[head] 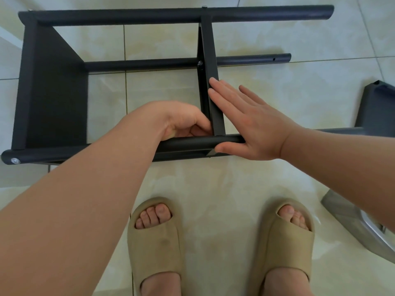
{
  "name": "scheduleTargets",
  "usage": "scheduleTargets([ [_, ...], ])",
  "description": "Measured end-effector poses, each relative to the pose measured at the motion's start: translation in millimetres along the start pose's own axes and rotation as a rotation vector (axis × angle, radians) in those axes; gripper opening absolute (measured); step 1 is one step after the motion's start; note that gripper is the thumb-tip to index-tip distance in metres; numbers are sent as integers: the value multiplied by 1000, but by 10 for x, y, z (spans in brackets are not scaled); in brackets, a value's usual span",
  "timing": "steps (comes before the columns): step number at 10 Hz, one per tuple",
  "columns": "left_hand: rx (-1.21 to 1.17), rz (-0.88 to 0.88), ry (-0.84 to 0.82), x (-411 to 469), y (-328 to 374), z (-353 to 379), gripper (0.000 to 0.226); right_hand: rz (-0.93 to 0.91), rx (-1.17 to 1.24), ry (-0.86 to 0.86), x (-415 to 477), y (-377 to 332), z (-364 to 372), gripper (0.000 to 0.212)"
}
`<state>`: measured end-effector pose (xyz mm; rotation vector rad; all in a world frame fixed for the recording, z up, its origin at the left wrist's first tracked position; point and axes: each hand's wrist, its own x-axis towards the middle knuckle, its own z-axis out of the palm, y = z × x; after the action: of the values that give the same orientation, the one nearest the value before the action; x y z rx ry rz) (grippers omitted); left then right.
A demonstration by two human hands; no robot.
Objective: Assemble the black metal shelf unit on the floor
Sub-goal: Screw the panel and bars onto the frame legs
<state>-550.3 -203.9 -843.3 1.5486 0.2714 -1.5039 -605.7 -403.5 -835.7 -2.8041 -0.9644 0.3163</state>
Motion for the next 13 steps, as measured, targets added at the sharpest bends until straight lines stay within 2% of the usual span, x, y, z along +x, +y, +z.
scheduleTargets([
  [5, -49, -3, -49, -59, -7, 9, 25, 5, -2, 14, -12, -17, 2, 102],
  [7, 62, 64, 60, -15, -9, 54, 22, 10, -8, 5, -13, -18, -5, 103],
  [9, -39, 15, -47, -51, -14, 7, 26, 11, -8, 5, -14, -27, -18, 102],
  [11, 58, 64, 33, -20, -7, 47, 18, 13, -12, 1, -15, -32, -22, 102],
  [13, -13, 45, -41, -55, -9, 12, 22, 10, -15, 9, -15, -30, -17, 102],
])
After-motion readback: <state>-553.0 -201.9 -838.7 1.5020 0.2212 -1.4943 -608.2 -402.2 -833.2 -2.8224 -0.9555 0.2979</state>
